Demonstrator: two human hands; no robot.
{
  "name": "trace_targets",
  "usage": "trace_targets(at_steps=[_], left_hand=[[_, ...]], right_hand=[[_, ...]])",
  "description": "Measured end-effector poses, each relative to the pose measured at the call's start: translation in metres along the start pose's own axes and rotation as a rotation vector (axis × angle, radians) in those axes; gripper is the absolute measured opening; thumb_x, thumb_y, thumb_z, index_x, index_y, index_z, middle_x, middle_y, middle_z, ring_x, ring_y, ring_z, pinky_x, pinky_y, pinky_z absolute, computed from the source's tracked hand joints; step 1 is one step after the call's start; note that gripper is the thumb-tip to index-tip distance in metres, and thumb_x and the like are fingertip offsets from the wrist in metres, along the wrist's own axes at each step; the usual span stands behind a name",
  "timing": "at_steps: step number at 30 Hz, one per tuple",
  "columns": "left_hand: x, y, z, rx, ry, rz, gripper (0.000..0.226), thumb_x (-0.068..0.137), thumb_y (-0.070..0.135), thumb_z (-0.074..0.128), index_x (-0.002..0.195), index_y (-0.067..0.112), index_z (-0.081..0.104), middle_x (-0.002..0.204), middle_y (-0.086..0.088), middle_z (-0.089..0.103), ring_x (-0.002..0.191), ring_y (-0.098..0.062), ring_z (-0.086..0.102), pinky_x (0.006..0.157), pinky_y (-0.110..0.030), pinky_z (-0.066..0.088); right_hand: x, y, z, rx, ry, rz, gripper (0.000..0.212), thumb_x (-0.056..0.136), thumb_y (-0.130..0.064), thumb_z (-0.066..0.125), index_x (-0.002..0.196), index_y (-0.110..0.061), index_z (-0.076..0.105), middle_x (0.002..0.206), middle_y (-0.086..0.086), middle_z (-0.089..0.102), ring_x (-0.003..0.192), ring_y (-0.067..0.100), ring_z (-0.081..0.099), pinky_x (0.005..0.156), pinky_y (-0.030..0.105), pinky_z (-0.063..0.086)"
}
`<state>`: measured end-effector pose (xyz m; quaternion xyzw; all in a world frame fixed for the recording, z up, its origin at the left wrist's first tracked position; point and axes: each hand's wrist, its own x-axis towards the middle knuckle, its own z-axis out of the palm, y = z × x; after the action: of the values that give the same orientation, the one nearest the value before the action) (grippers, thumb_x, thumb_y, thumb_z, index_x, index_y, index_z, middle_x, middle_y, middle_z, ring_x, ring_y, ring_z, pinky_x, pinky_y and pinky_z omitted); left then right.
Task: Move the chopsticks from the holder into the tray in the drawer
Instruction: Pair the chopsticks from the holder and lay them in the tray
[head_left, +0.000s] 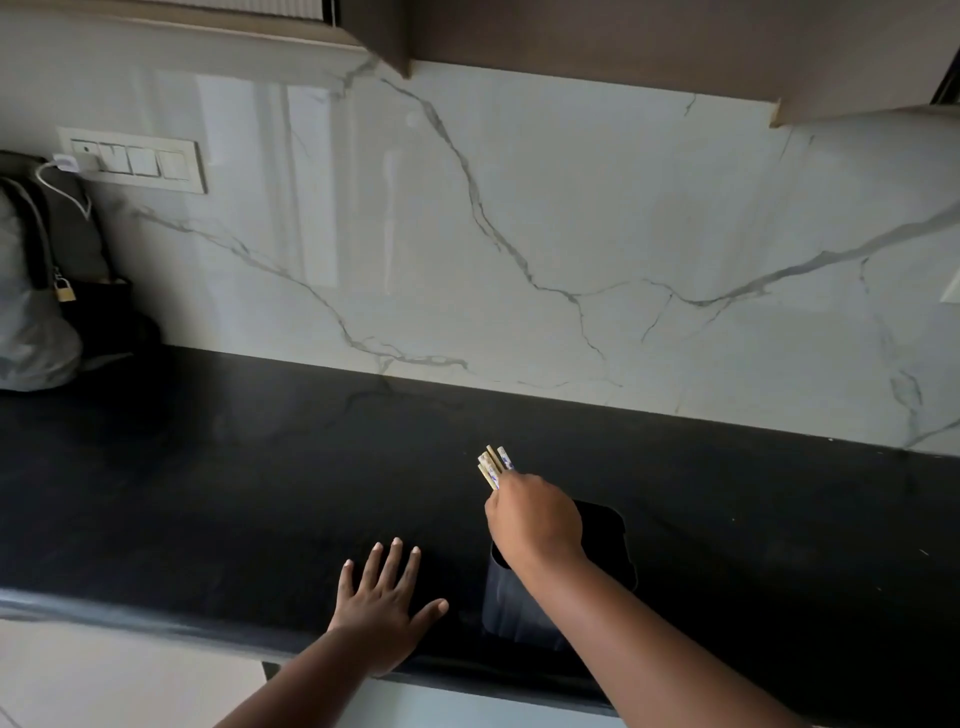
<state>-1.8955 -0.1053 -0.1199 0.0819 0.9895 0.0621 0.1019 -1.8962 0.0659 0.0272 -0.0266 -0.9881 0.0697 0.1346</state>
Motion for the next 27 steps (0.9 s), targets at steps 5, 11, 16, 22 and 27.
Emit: trace_targets(at_steps=[5,11,16,22,27], left_hand=[[0.002,0.0,-0.001,-0.007,-0.029,-0.002,0.084,0.089,0.075,0.013,0.153,0.025,-0.009,0.162,-0.001,-0.017,0.148,-0.023,-0.019,0.115,-0.05,-0.011],[0.008,0.006,-0.034,-0.034,-0.12,-0.002,0.092,0.087,0.072,0.035,0.155,0.023,-0.004,0.163,-0.004,-0.016,0.148,-0.026,-0.016,0.117,-0.054,-0.006],[0.008,0.035,-0.138,-0.285,0.401,0.236,0.067,0.09,0.056,0.051,0.149,0.03,0.032,0.159,0.0,0.025,0.148,-0.022,0.013,0.119,-0.043,0.014],[-0.018,0.072,-0.231,-0.379,0.625,0.612,0.057,0.087,0.035,0.068,0.14,0.027,0.049,0.139,0.006,0.054,0.129,-0.012,0.046,0.108,-0.028,0.037],[-0.024,0.074,-0.224,-1.064,0.355,0.619,0.036,0.088,-0.003,0.064,0.123,0.009,0.063,0.088,-0.005,0.076,0.095,-0.015,0.071,0.083,-0.016,0.05]], right_hand=[[0.015,0.024,-0.04,0.26,-0.098,-0.021,0.025,0.08,-0.024,0.059,0.061,-0.014,0.045,0.066,0.004,0.058,0.067,0.03,0.06,0.05,0.029,0.035],[0.038,0.07,-0.118,0.772,-0.292,0.077,0.005,0.083,-0.008,0.068,0.087,-0.008,0.066,0.078,0.012,0.072,0.061,0.015,0.072,0.059,0.028,0.061],[0.05,0.086,-0.2,0.988,-0.24,0.006,0.006,0.085,-0.008,0.07,0.091,-0.005,0.069,0.081,0.015,0.075,0.074,0.021,0.074,0.065,0.028,0.061],[0.048,0.081,-0.256,1.339,-0.21,-0.08,0.011,0.084,-0.007,0.068,0.093,-0.001,0.069,0.088,0.015,0.075,0.083,0.028,0.074,0.065,0.03,0.06],[0.048,0.088,-0.234,1.55,-0.162,0.105,0.011,0.085,-0.006,0.066,0.093,0.002,0.066,0.081,0.014,0.076,0.074,0.024,0.074,0.061,0.029,0.061]])
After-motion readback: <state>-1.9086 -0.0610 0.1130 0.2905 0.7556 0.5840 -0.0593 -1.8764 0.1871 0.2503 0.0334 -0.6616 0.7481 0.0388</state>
